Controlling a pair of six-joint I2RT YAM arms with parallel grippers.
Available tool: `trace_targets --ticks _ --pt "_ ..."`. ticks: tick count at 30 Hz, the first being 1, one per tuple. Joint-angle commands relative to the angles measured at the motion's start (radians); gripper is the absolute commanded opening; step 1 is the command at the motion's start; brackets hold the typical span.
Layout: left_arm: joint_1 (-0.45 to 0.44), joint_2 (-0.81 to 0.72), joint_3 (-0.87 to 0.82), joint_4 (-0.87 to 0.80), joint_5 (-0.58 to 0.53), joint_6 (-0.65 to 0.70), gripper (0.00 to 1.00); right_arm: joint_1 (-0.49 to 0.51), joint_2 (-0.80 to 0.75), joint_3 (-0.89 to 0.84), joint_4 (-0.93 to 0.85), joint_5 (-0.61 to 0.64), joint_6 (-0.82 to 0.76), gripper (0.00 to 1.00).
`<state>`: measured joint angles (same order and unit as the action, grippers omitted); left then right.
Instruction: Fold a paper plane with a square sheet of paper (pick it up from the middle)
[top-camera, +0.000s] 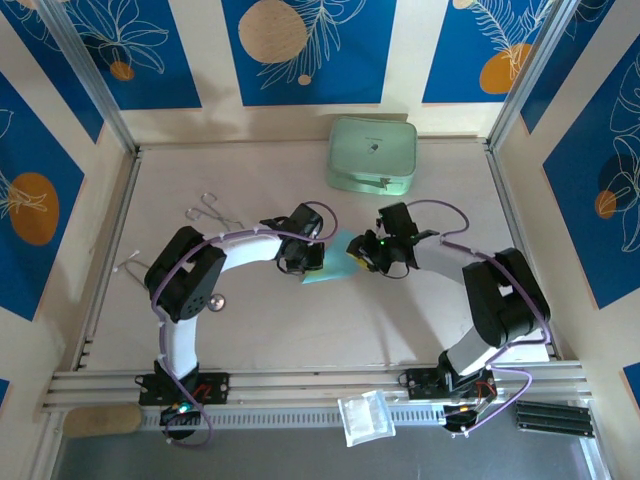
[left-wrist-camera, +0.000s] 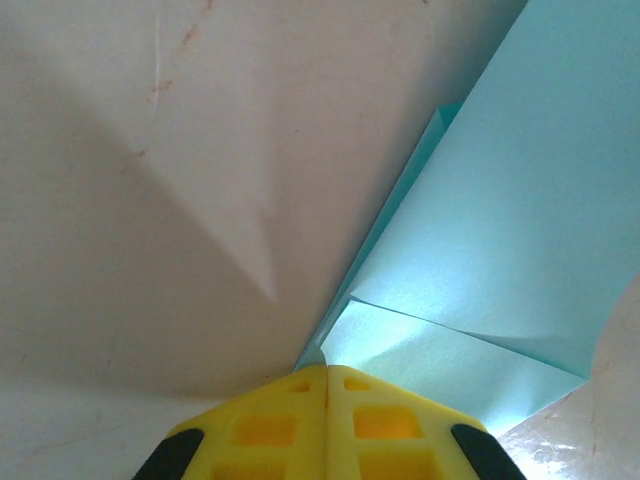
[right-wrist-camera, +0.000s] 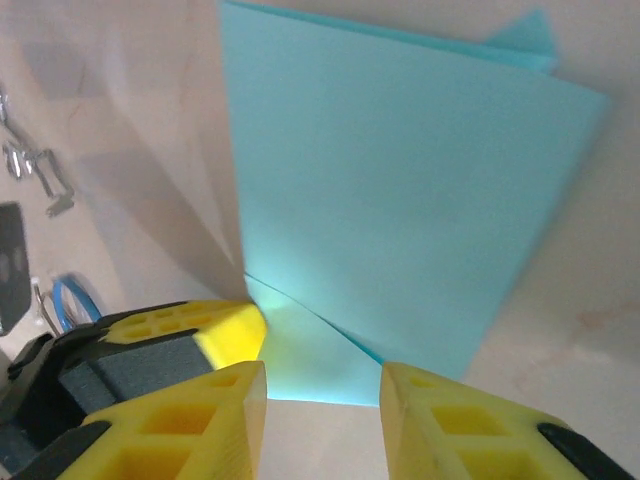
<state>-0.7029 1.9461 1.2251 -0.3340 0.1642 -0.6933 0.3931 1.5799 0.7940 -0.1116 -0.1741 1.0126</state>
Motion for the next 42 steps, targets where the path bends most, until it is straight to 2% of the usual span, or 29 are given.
trace_targets --ticks 1,6,15,25,42 --pt "0.003 0.041 0.001 -0.055 -0.002 -0.023 0.06 0.004 -0.026 -0.051 -0.011 0.016 0.122 0.36" --pt "0.002 0.039 -0.004 -0.047 0.017 -0.047 0.06 0.024 -0.013 -0.067 -0.002 0.016 0.205 0.36" --pt "0.003 0.035 -0.029 -0.002 0.077 -0.128 0.06 0.055 0.062 -0.042 0.035 0.008 0.248 0.36" --pt "0.002 0.033 -0.032 -0.017 0.067 -0.124 0.06 0.054 0.088 -0.028 0.069 0.018 0.238 0.33" --pt "0.004 0.035 -0.018 -0.037 0.057 -0.116 0.05 0.047 0.017 -0.122 0.254 0.012 0.186 0.29"
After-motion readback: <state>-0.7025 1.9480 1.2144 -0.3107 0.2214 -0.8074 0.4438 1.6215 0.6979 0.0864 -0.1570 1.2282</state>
